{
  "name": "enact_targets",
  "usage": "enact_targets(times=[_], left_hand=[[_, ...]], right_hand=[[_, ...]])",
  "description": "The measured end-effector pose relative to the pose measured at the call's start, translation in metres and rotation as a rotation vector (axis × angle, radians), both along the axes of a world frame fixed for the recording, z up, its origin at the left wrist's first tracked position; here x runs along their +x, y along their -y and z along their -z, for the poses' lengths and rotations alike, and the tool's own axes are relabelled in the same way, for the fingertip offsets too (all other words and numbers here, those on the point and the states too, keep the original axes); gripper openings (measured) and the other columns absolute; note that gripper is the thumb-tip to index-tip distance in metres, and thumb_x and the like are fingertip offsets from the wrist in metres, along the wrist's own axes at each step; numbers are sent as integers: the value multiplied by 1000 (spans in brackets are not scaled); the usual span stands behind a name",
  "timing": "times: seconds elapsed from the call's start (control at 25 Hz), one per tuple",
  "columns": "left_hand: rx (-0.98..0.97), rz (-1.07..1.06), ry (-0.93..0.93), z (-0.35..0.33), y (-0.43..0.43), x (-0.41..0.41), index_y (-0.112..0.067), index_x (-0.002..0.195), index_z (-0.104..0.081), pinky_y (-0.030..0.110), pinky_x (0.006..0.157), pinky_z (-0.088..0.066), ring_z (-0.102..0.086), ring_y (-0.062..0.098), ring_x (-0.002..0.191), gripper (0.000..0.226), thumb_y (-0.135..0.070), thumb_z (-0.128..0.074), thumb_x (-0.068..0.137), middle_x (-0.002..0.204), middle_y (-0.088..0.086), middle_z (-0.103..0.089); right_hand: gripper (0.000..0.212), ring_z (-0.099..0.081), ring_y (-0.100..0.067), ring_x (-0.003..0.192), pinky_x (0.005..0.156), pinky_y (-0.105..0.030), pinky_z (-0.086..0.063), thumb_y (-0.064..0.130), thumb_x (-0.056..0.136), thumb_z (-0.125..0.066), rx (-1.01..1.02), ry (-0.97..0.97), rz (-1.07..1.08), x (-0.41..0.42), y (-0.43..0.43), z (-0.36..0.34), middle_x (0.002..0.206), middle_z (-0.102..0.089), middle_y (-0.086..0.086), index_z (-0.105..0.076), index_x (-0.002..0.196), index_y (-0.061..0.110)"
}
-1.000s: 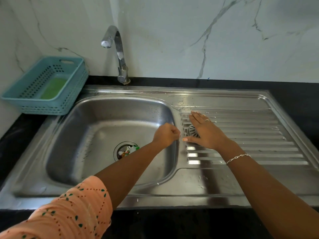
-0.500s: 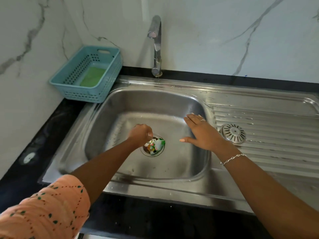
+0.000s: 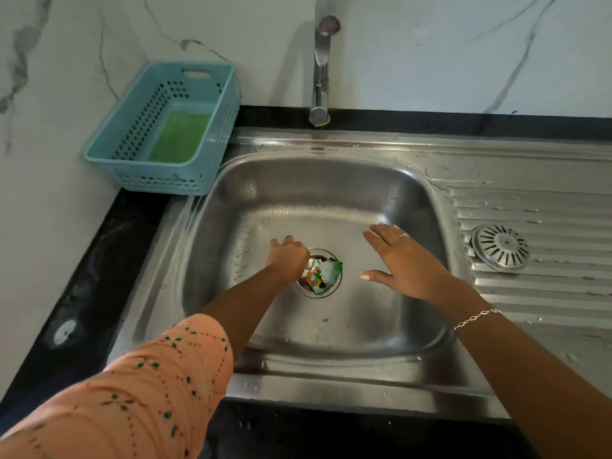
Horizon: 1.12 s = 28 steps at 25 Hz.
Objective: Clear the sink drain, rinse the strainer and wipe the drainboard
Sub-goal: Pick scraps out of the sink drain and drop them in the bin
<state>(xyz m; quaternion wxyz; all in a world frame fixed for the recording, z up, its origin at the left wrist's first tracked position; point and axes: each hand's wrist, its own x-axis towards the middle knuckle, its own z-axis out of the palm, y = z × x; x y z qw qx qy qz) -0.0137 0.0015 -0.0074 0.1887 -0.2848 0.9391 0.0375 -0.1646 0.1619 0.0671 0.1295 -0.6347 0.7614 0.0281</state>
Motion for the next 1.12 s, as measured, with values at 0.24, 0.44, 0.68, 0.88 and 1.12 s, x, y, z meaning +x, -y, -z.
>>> enact_targets(times=[0.24,0.44,0.68,0.88,1.12], left_hand=[[-110,352,106,27,8,-10,-14,113,-57,50,97,-31,-40,30,117,30,-13,-57,83,120,12,-56],[-196,528,149,40,14,-10,-12,122,-52,53,101,-29,-36,33,122,35,-9,-50,87,131,16,-49],[-196,491,107,44,14,-9,-8,116,-56,52,101,-29,-39,32,119,29,-8,-48,88,127,14,-51],[-86,190,-16,44,1,-14,-10,105,-59,47,93,-32,-44,28,111,22,-16,-53,85,114,10,-58],[18,-52,-85,57,-20,-26,-9,95,-60,47,91,-33,-48,28,105,21,-24,-57,81,105,11,-63]], right_hand=[[80,-16,-25,143,119,-35,-10,54,86,-47,31,2,22,4,0,5,155,-17,-12,-15,145,10],[80,-17,-25,142,118,-35,-9,54,86,-47,25,13,35,5,-2,4,154,-18,-12,-16,145,10],[80,-18,-27,142,118,-35,-11,53,86,-49,27,24,36,7,-4,3,154,-20,-14,-17,145,9],[81,-20,-27,141,118,-36,-11,54,85,-49,30,17,41,8,-5,0,153,-21,-14,-17,145,9],[81,-22,-28,141,118,-37,-10,53,84,-52,29,26,54,10,-12,-4,151,-24,-15,-19,144,8]])
